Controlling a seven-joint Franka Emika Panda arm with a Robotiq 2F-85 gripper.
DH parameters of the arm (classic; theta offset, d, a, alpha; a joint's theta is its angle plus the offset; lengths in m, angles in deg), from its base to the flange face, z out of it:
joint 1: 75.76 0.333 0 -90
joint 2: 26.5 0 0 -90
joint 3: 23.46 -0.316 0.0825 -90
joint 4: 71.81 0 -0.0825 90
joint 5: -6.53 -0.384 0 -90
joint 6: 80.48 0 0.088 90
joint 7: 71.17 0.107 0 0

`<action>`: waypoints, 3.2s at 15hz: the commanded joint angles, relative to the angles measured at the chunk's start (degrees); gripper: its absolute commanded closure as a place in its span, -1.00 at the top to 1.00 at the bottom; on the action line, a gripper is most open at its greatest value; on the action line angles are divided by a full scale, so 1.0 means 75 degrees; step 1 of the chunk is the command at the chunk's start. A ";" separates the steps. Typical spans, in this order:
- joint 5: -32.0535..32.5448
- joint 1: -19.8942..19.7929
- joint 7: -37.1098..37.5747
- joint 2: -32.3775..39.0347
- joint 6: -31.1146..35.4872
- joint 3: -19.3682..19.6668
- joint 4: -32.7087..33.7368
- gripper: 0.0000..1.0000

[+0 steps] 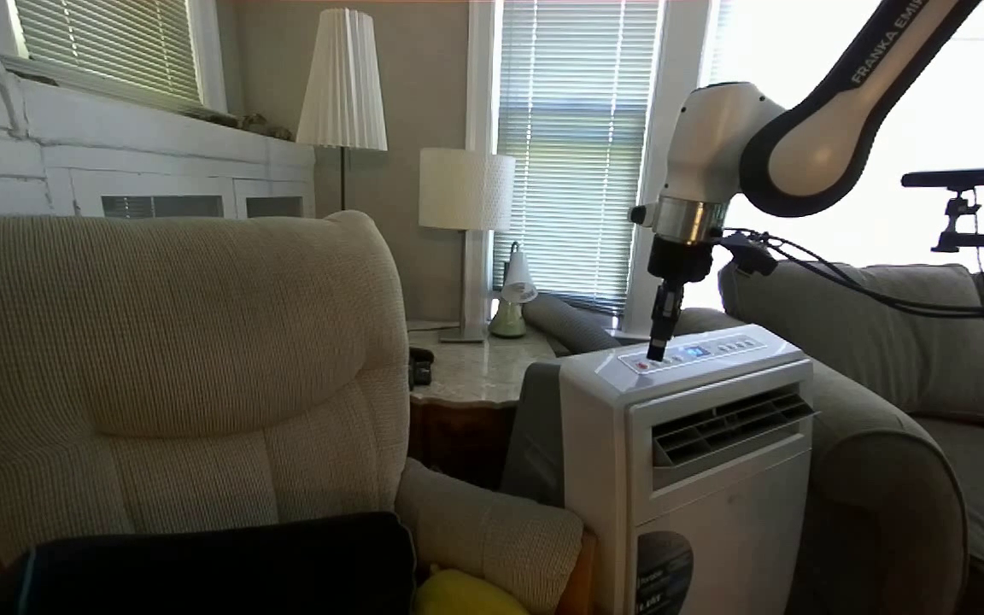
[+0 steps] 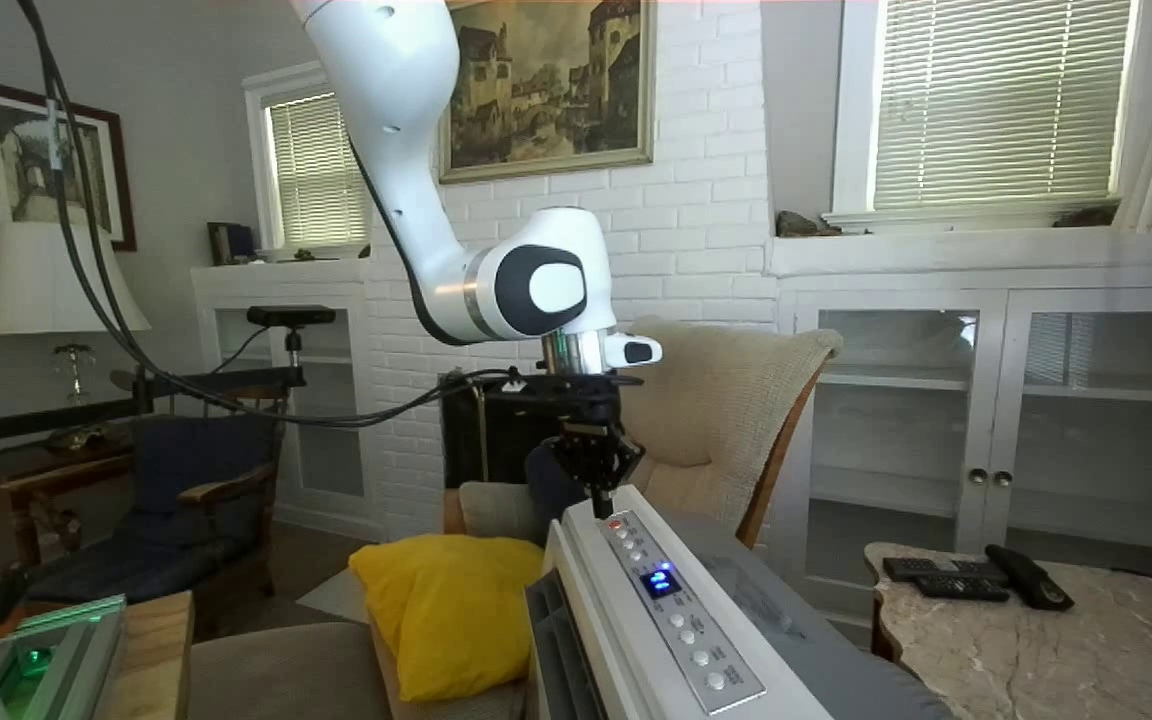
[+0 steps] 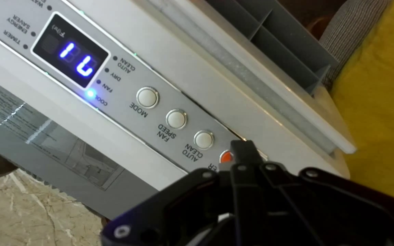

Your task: Turn off the white object

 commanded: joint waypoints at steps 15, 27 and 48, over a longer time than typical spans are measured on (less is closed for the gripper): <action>0.0286 0.0176 0.0323 0.0471 0.0315 0.0283 0.0325 -1.00; 0.0219 0.0155 0.0232 0.0617 0.0301 0.0219 0.0335 -1.00; -0.0244 -0.0276 0.0511 -0.2405 -0.3021 -0.0246 -0.0042 1.00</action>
